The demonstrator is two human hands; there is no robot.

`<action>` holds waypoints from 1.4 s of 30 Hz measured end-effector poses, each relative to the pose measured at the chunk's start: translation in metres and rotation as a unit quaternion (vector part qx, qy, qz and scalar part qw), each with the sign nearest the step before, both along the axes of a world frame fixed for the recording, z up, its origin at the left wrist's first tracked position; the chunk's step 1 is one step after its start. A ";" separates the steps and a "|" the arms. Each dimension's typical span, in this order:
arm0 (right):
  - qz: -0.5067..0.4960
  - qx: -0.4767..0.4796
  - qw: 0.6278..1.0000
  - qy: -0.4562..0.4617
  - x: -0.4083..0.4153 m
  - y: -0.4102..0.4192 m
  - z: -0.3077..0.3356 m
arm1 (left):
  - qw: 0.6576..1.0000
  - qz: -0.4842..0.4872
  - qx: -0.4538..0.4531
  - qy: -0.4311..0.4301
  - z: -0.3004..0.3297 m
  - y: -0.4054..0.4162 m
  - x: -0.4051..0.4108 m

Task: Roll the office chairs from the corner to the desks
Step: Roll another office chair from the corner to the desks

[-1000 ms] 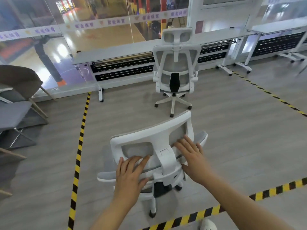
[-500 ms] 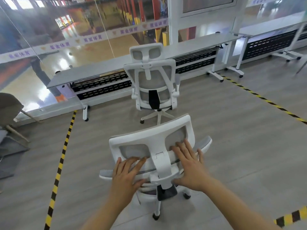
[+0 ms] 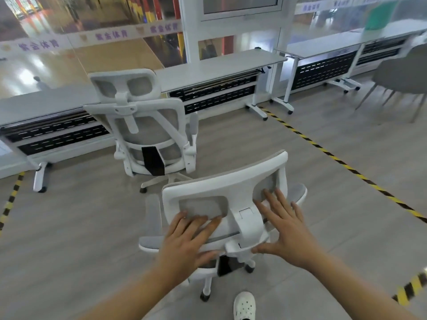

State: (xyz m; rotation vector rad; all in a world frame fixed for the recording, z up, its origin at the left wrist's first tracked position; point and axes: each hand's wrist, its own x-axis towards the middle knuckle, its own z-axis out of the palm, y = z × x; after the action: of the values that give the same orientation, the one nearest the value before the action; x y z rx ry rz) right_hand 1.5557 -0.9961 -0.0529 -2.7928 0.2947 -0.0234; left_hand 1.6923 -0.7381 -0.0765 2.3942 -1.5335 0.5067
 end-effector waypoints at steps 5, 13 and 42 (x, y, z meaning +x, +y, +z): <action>-0.093 -0.018 0.995 0.028 0.034 -0.100 0.007 | 0.998 -0.014 0.032 0.045 0.008 -0.123 0.043; -0.141 0.147 0.979 -0.029 0.110 -0.256 0.010 | 0.996 0.013 0.045 0.069 0.021 -0.304 0.112; -0.136 0.095 0.984 0.058 0.546 -0.729 0.034 | 0.967 0.123 0.171 0.146 0.064 -0.812 0.565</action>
State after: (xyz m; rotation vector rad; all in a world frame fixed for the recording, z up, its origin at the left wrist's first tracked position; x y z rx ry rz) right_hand 2.1013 -1.7255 -0.0194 -2.5496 0.6695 0.0972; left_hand 2.2573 -1.5504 -0.0121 2.7832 -1.2849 -0.0814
